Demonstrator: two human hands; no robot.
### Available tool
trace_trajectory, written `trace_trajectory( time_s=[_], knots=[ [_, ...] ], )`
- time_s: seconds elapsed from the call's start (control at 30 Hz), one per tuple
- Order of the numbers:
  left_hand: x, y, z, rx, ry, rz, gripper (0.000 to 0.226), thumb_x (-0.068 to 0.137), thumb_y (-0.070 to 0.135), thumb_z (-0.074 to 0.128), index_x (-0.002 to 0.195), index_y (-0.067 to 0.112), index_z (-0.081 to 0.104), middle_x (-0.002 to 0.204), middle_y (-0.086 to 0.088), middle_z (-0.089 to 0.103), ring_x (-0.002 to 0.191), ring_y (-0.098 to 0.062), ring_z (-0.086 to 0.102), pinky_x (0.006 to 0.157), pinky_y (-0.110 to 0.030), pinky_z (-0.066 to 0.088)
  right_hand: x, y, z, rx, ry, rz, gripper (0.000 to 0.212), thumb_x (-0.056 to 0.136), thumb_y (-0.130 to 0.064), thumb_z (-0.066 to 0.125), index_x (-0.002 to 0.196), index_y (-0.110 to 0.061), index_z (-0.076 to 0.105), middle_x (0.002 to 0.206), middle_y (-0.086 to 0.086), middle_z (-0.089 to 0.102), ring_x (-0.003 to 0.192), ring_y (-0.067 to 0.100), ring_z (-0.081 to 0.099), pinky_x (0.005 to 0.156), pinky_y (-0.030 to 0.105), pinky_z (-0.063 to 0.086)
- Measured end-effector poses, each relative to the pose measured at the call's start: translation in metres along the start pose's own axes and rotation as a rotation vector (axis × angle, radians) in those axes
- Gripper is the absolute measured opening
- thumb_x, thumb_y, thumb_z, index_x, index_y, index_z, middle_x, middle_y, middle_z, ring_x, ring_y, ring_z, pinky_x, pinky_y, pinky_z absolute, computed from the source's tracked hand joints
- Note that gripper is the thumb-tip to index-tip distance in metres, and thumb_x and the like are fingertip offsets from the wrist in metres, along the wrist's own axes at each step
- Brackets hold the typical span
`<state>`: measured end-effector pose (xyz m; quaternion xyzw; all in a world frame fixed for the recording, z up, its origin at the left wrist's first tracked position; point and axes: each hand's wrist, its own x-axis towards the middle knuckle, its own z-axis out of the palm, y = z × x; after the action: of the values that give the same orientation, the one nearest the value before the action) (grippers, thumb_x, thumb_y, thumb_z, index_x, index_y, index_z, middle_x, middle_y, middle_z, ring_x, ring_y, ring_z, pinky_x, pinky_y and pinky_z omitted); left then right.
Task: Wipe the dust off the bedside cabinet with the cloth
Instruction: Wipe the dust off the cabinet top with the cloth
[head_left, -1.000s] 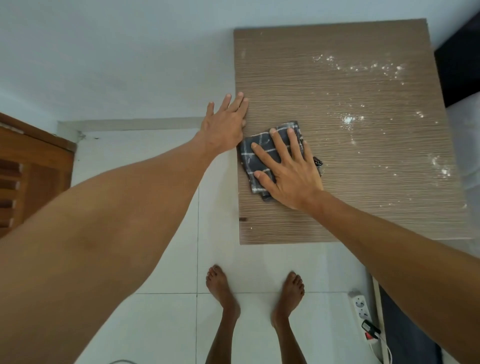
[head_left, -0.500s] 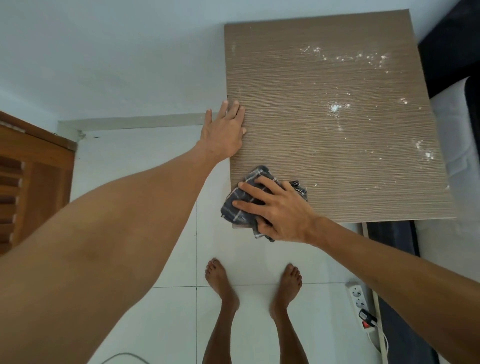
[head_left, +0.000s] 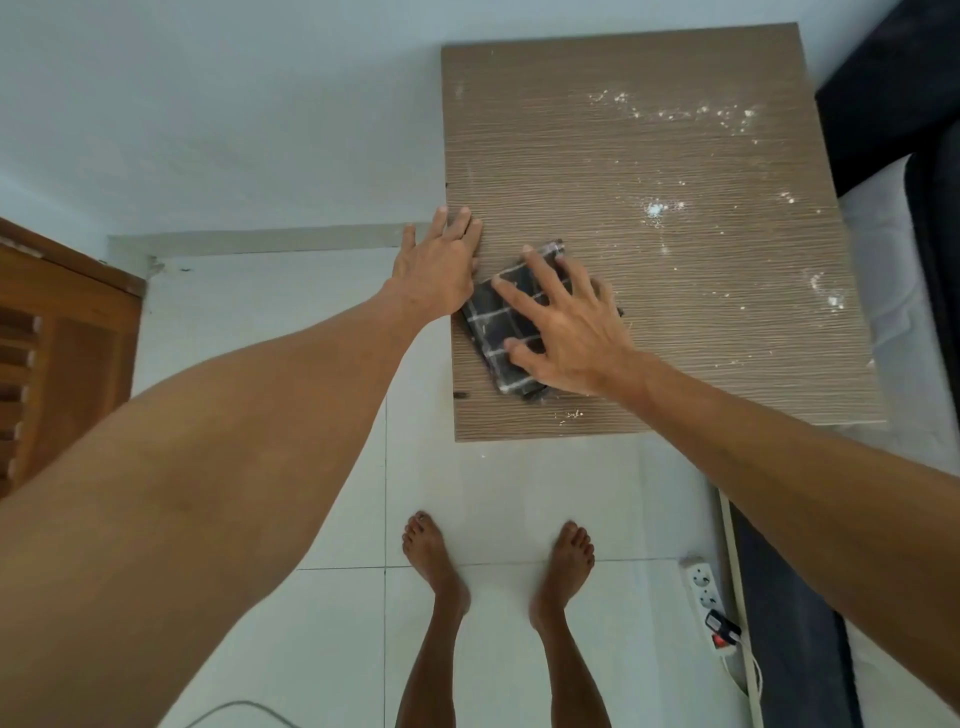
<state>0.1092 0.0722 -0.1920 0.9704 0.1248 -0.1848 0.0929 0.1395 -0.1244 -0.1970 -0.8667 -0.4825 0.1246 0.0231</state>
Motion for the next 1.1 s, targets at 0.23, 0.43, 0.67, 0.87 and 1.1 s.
trace_trajectory(
  time_s=[0.23,0.43,0.67,0.87,1.1],
  knots=[
    [0.000,0.004,-0.002,0.017,-0.014,-0.014,0.054,0.104,0.022,0.031,0.154,0.012,0.014,0.164,-0.005,0.007,0.151,-0.028,0.000,0.119,-0.057,0.007,-0.035,-0.023,0.033,-0.026,-0.062,-0.006,0.084,0.085,-0.082,0.016,0.155,-0.038,0.001,0.164,0.013,-0.008,0.148,0.042,-0.009,0.113,0.067,0.009],
    [0.000,0.006,-0.001,0.057,-0.033,-0.015,0.054,0.104,0.023,0.030,0.154,0.011,0.013,0.164,-0.006,0.007,0.151,-0.028,-0.001,0.119,-0.057,0.008,-0.078,-0.021,0.041,-0.094,-0.062,-0.296,0.078,0.091,-0.061,0.046,0.156,-0.037,0.009,0.165,0.013,0.001,0.149,0.041,0.000,0.116,0.063,0.015],
    [-0.009,0.015,0.006,0.069,-0.042,-0.031,0.058,0.104,0.023,0.032,0.155,0.010,0.009,0.164,-0.006,0.003,0.151,-0.026,-0.003,0.119,-0.056,0.007,-0.106,-0.002,0.023,-0.169,-0.167,-0.553,0.089,0.077,-0.017,0.075,0.151,-0.038,0.030,0.164,0.009,0.011,0.149,0.041,0.009,0.115,0.059,0.025],
    [-0.014,0.028,0.002,0.038,-0.049,-0.032,0.061,0.102,0.028,0.038,0.154,0.008,0.011,0.163,-0.009,0.004,0.151,-0.027,0.000,0.118,-0.055,0.011,-0.111,0.034,-0.014,-0.246,-0.306,-0.663,0.065,0.080,-0.014,0.074,0.138,-0.032,0.052,0.161,0.007,0.025,0.147,0.041,0.021,0.107,0.057,0.039],
    [0.001,0.042,-0.004,-0.056,-0.035,-0.036,0.069,0.101,0.035,0.041,0.154,0.007,0.007,0.163,-0.011,0.003,0.150,-0.029,0.003,0.119,-0.050,0.015,-0.057,0.090,-0.062,-0.208,-0.099,-0.353,0.084,0.060,-0.016,0.090,0.137,-0.025,0.056,0.152,0.018,0.038,0.137,0.046,0.037,0.100,0.062,0.039]
  ],
)
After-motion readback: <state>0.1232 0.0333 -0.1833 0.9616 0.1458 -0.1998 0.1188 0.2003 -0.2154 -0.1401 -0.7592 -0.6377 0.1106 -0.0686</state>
